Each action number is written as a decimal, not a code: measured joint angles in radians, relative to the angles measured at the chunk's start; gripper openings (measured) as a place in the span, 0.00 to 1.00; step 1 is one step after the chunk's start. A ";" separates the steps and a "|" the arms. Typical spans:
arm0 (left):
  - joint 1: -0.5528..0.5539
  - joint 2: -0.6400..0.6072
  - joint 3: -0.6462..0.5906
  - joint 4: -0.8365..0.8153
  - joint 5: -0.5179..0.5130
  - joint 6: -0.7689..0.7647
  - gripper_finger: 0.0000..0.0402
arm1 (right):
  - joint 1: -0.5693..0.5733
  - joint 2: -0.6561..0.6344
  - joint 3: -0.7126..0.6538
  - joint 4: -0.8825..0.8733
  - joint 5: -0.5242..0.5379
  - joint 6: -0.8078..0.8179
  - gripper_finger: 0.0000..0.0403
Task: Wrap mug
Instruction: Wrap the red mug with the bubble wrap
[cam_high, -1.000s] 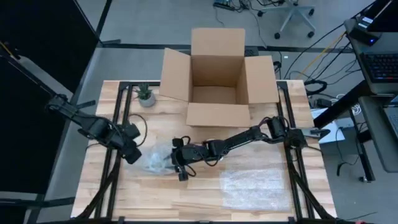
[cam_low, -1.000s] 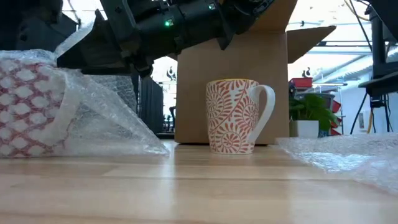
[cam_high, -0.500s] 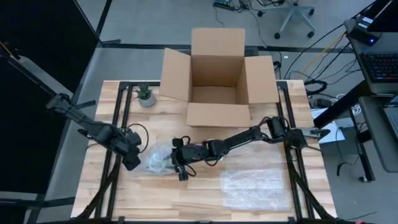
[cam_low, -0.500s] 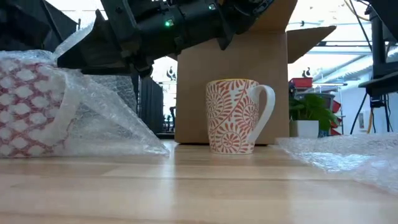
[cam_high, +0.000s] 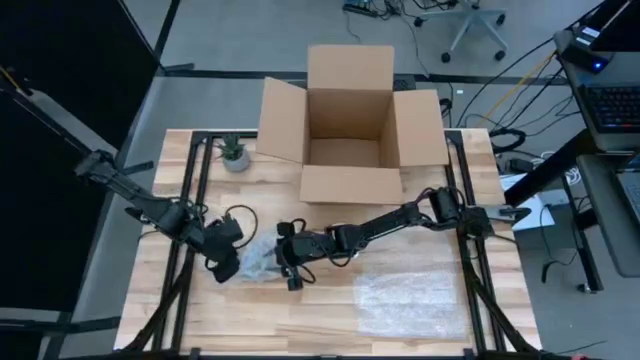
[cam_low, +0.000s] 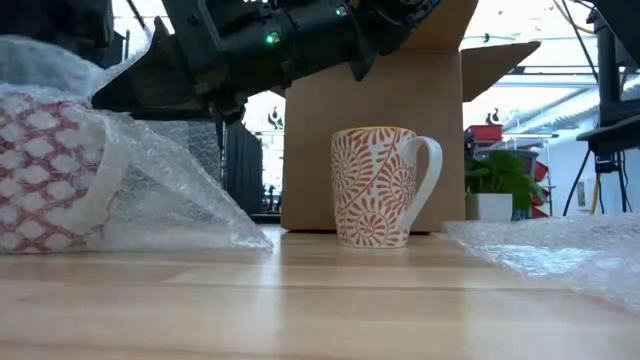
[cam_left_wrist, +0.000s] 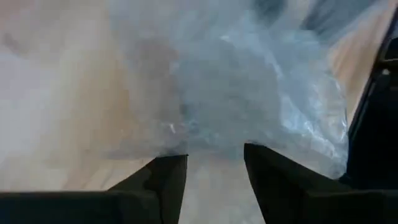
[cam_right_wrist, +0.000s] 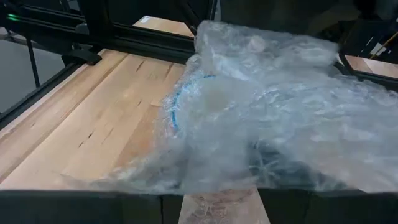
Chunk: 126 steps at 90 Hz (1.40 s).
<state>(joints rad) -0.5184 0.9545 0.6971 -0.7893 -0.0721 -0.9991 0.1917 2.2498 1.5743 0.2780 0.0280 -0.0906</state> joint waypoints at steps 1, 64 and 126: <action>0.000 0.000 0.000 0.001 -0.003 0.004 0.38 | 0.000 0.000 0.000 0.000 0.000 0.000 0.39; 0.001 0.165 0.007 0.074 -0.158 0.048 0.38 | -0.001 0.001 0.001 0.008 0.007 -0.001 0.39; 0.001 0.201 -0.002 0.064 -0.166 0.045 0.38 | 0.006 -0.097 -0.002 -0.053 -0.001 -0.005 0.39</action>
<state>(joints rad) -0.5175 1.1553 0.6956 -0.7256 -0.2376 -0.9537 0.1982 2.1525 1.5723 0.2247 0.0269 -0.0953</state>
